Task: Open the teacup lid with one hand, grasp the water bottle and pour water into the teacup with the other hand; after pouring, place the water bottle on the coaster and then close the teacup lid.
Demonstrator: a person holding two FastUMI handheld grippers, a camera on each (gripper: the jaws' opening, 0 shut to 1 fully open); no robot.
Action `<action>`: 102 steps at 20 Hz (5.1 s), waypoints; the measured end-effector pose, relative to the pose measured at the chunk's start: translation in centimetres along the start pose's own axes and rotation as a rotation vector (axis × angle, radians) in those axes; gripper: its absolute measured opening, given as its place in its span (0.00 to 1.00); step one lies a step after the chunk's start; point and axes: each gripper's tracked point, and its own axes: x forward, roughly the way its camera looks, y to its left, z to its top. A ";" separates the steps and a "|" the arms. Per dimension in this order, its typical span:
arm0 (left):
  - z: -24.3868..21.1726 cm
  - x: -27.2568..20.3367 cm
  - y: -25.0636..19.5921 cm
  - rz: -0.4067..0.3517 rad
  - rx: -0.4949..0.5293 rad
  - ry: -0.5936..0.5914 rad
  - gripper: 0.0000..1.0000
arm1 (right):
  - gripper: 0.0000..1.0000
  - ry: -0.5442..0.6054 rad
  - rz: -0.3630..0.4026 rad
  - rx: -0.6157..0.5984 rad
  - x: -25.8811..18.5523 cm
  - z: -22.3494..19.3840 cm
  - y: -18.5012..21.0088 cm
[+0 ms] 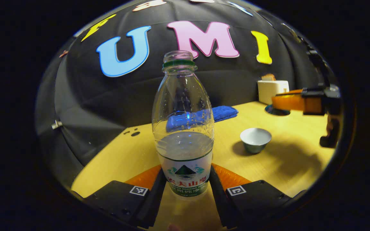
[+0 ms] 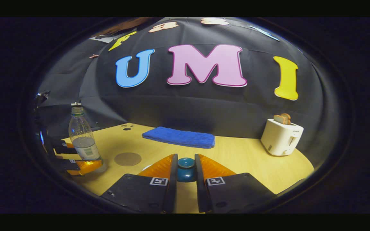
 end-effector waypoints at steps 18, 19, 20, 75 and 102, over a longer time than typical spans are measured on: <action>2.7 5.6 0.3 0.129 0.983 0.029 0.74 | 0.29 -0.031 -0.102 -0.054 -4.6 -0.4 -8.1; 2.7 5.8 0.3 0.140 1.019 0.033 0.74 | 0.29 -0.027 -0.099 -0.062 -4.6 -0.6 -8.2; 2.7 5.9 0.4 0.148 1.053 0.034 0.74 | 0.29 -0.023 -0.097 -0.074 -4.7 -0.8 -8.1; 9.2 8.6 3.6 0.329 1.594 -0.145 0.74 | 0.29 -0.040 -0.113 -0.176 -6.4 -1.2 -8.7; 14.4 8.4 3.6 0.404 1.769 -0.337 0.73 | 0.29 -0.062 -0.123 -0.204 -6.2 -0.6 -9.4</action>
